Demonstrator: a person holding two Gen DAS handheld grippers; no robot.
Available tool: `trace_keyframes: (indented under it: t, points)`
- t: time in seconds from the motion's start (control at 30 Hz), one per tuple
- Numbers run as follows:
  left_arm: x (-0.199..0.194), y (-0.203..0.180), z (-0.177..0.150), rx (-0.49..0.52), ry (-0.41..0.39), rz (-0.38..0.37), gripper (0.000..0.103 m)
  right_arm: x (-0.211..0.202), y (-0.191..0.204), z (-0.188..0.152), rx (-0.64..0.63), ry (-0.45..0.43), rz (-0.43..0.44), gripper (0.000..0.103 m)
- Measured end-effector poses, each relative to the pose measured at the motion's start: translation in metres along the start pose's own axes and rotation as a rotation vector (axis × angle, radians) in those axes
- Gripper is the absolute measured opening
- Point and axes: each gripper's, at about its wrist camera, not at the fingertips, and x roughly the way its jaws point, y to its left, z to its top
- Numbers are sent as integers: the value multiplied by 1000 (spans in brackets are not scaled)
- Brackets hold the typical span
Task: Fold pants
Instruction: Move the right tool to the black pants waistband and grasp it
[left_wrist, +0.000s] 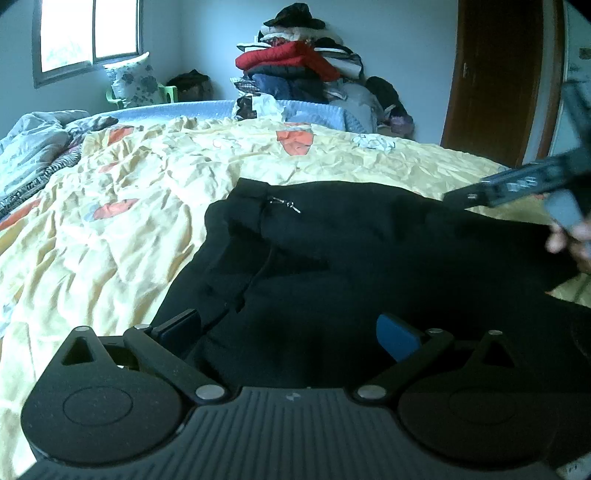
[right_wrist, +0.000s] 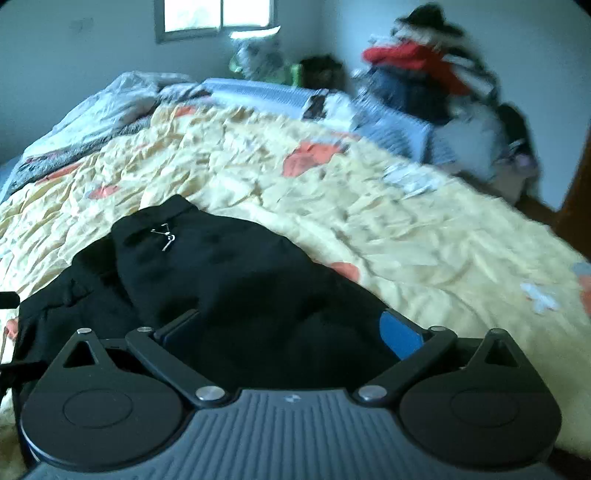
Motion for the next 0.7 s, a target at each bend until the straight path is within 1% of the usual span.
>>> trace_keyframes:
  t: [0.17, 0.3, 0.33, 0.37, 0.4, 0.43, 0.47, 0.5, 0.53, 0.57, 0.6, 0.67, 0.7]
  points:
    - [14, 0, 13, 14, 11, 8, 101, 54, -18, 20, -34, 66, 69, 102]
    - [23, -4, 24, 34, 2, 25, 102, 84, -32, 34, -56, 57, 102, 102]
    - [25, -6, 26, 39, 1, 26, 102, 90, -35, 36, -59, 63, 123, 102]
    - [27, -7, 28, 44, 0, 25, 102, 97, -38, 38, -61, 74, 146, 100]
    - [30, -8, 32, 46, 1, 24, 102, 104, -39, 38, -61, 89, 168, 85]
    - [33, -10, 35, 46, 3, 24, 102, 111, -39, 37, -68, 122, 181, 73]
    - [35, -10, 38, 45, 5, 19, 102, 115, -38, 35, -76, 146, 187, 55]
    - [38, -10, 41, 42, 6, 16, 102, 113, -35, 34, -97, 124, 181, 38]
    - [41, -10, 45, 33, 7, 17, 102, 110, -34, 32, -110, 122, 207, 26]
    - [44, -9, 50, 18, 9, 21, 102, 107, -33, 31, -109, 114, 211, 18]
    - [47, -8, 55, -2, 10, 20, 102, 102, -30, 29, -125, 95, 192, 13]
    - [53, -2, 71, -67, 7, -8, 102, 87, -18, 22, -181, 46, 142, 10]
    - [56, 1, 78, -105, 3, -28, 102, 75, -7, 17, -236, 1, 104, 9]
